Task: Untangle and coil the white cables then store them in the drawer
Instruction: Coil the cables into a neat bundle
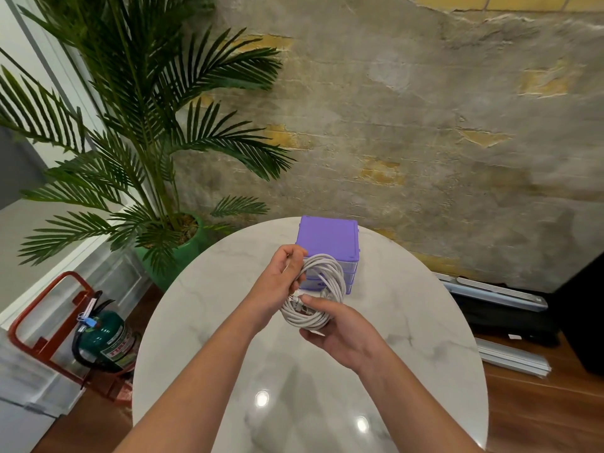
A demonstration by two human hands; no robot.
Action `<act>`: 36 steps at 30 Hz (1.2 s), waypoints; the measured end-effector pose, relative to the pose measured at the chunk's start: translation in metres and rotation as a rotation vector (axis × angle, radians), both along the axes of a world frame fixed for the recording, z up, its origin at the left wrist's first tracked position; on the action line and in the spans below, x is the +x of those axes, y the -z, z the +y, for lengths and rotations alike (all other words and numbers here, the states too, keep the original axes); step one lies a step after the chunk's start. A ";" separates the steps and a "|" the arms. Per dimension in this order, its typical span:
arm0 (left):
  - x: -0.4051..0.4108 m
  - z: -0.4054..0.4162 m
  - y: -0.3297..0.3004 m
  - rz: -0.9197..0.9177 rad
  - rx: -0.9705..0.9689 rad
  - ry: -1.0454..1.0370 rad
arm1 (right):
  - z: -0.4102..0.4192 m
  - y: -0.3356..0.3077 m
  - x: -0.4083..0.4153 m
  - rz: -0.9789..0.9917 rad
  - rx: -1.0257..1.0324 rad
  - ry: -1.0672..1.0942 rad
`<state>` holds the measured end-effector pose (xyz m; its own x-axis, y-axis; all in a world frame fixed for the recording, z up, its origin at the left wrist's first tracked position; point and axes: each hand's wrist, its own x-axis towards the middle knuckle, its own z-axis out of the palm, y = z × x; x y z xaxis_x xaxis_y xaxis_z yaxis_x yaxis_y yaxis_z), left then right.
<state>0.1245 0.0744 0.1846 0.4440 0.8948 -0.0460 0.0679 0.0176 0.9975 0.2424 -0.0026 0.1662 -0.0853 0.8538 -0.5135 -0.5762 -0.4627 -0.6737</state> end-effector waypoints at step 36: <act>0.004 -0.042 0.049 0.072 -0.223 -0.362 | -0.007 0.023 -0.003 0.081 0.023 0.010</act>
<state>0.1281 0.0323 0.1357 0.0916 0.9570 -0.2752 0.0864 0.2677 0.9596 0.2394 -0.0100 0.1434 -0.1171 0.8665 -0.4852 -0.6340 -0.4413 -0.6351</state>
